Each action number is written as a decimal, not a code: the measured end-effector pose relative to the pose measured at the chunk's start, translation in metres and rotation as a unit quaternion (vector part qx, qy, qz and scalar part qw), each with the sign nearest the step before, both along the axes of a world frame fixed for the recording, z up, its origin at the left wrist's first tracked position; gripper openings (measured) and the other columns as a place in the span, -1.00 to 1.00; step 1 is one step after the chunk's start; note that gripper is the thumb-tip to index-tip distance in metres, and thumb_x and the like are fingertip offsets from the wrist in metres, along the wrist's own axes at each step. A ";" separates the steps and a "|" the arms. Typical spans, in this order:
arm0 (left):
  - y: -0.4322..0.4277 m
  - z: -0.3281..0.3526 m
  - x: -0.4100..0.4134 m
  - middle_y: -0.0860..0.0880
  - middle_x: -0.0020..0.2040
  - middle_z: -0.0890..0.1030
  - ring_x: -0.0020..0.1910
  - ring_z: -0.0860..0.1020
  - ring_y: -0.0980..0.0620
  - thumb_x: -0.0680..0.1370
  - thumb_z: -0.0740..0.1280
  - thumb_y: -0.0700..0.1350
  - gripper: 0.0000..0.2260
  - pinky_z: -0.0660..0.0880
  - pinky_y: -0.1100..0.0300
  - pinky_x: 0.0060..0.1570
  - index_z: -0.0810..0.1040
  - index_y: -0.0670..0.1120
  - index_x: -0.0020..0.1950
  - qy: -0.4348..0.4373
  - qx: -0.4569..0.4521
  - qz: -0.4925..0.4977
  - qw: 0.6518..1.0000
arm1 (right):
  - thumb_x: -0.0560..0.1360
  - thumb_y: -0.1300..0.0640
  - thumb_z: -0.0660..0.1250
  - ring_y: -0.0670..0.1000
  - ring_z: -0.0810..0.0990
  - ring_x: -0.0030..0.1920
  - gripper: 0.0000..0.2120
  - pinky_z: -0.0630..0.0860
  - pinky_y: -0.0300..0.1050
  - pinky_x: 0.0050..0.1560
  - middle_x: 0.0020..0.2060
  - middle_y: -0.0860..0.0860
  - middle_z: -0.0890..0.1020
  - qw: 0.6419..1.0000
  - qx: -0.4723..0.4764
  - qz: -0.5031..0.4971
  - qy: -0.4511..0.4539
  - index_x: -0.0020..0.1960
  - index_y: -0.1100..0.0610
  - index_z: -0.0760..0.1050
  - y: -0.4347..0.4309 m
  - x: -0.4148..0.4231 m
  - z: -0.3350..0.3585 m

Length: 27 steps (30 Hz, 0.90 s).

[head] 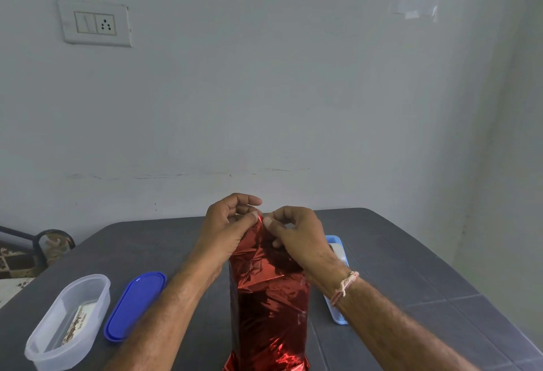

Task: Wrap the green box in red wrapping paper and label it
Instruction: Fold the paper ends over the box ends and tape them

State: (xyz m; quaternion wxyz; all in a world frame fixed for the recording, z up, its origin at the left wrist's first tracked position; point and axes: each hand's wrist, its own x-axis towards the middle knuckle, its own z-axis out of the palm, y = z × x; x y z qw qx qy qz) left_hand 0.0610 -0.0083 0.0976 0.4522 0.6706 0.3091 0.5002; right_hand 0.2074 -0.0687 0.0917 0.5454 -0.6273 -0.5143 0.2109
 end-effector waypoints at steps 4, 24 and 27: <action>-0.001 0.001 0.002 -0.16 -0.06 0.71 -0.06 0.69 -0.03 0.56 0.43 -0.26 -0.83 0.59 0.10 0.05 0.70 -0.03 0.06 -0.008 -0.007 0.008 1.000 | 0.56 -0.05 0.44 -0.17 0.63 -0.38 -0.86 0.55 -0.25 -0.21 -0.32 -0.08 0.70 1.000 -0.010 -0.007 0.006 -0.11 -0.02 0.67 0.001 0.000 0.002; -0.005 0.008 -0.002 -0.09 -0.12 0.74 -0.08 0.70 0.02 0.51 0.51 -0.26 -0.79 0.57 0.22 0.00 0.66 -0.07 0.12 0.003 -0.036 0.004 0.999 | 0.57 -0.09 0.42 -0.18 0.63 -0.41 -0.78 0.63 -0.13 -0.13 -0.47 -0.11 0.64 0.999 -0.015 -0.031 -0.003 -0.16 0.01 0.66 0.005 -0.002 0.004; -0.005 0.008 0.000 -0.11 -0.12 0.73 -0.13 0.69 0.05 0.51 0.50 -0.26 -0.80 0.56 0.27 -0.11 0.67 -0.06 0.10 -0.004 -0.037 0.014 0.999 | 0.58 -0.03 0.43 -0.18 0.64 -0.40 -0.87 0.57 -0.28 -0.21 -0.33 -0.10 0.69 1.000 -0.010 -0.016 -0.005 -0.08 0.00 0.67 0.002 0.000 0.004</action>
